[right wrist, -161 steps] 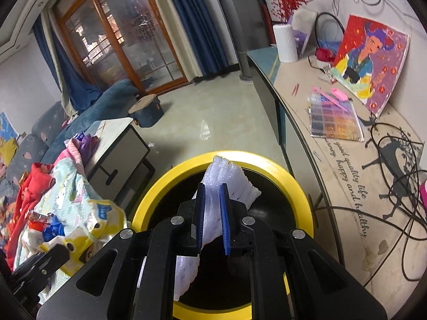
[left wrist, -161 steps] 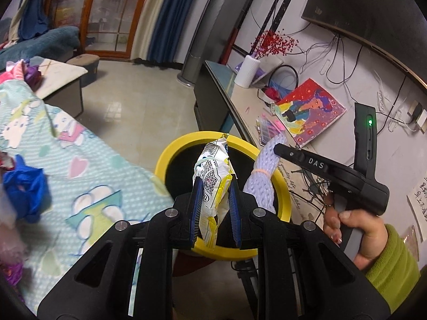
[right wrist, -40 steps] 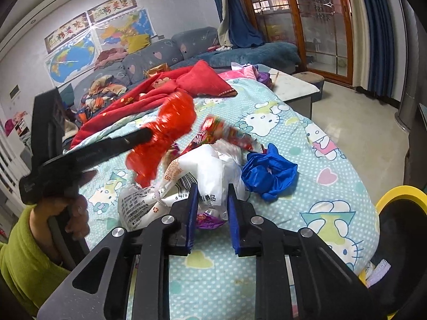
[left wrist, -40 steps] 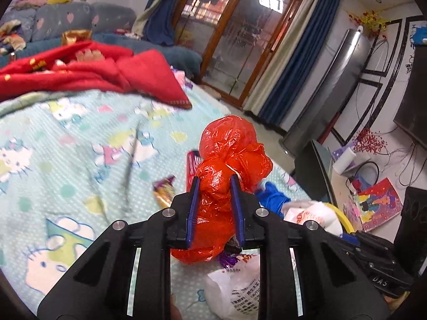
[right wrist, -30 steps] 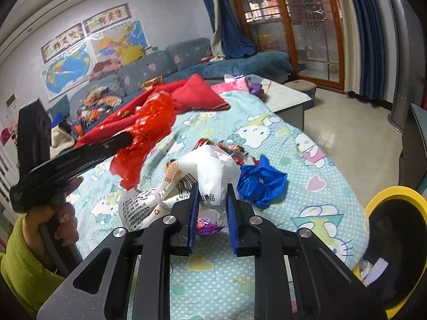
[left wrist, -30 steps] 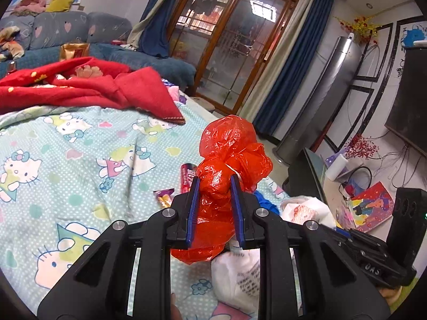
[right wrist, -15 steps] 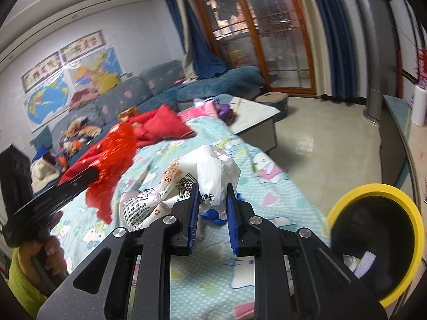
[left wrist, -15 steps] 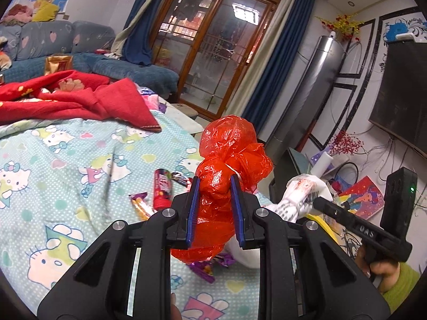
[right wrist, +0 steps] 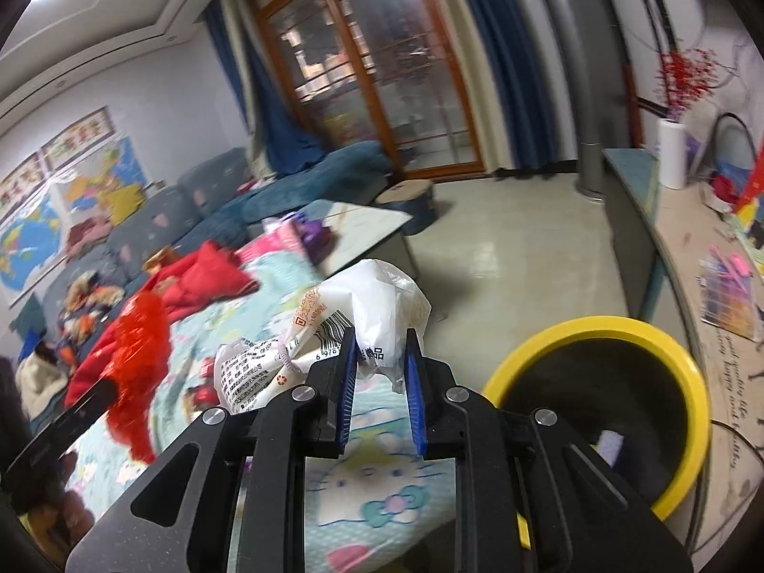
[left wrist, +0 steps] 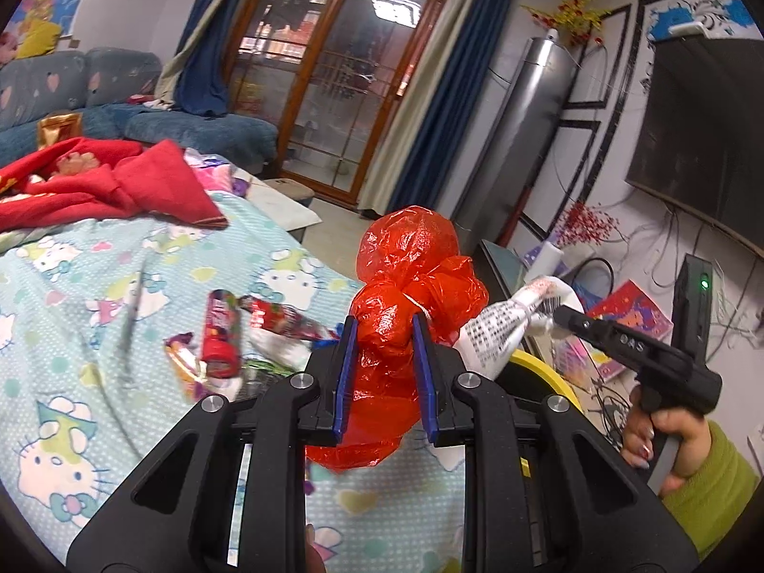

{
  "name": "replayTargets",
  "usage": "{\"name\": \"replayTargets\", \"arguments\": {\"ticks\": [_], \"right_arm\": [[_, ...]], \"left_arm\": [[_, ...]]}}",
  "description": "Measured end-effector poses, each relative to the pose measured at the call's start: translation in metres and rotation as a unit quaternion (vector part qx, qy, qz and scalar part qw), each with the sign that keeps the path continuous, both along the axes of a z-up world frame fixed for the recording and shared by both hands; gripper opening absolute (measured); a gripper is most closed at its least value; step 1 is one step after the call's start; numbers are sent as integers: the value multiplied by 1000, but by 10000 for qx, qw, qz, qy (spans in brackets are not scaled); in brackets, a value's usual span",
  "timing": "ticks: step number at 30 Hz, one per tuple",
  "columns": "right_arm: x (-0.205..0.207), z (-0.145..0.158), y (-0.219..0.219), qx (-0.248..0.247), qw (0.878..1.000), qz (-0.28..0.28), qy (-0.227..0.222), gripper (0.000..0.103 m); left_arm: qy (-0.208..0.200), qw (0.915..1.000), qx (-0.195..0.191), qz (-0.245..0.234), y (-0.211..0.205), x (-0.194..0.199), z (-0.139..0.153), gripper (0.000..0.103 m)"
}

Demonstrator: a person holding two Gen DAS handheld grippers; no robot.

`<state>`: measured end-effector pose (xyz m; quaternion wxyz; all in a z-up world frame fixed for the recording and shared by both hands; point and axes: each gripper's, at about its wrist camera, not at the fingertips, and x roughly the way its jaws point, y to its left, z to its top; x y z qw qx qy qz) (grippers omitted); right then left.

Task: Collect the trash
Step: 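Carry both bags over the yellow bin and open both grippers to drop them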

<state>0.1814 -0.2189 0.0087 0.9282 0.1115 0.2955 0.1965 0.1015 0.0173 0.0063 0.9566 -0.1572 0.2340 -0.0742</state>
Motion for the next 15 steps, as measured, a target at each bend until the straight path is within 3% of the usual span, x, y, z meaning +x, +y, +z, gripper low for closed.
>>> {"name": "replayTargets", "arguments": {"ticks": [15], "right_arm": [[5,-11,-72,172,9939,-1086,61,19]], "left_arm": [[92,9970,341,-688,-55,11,-9,16]]}}
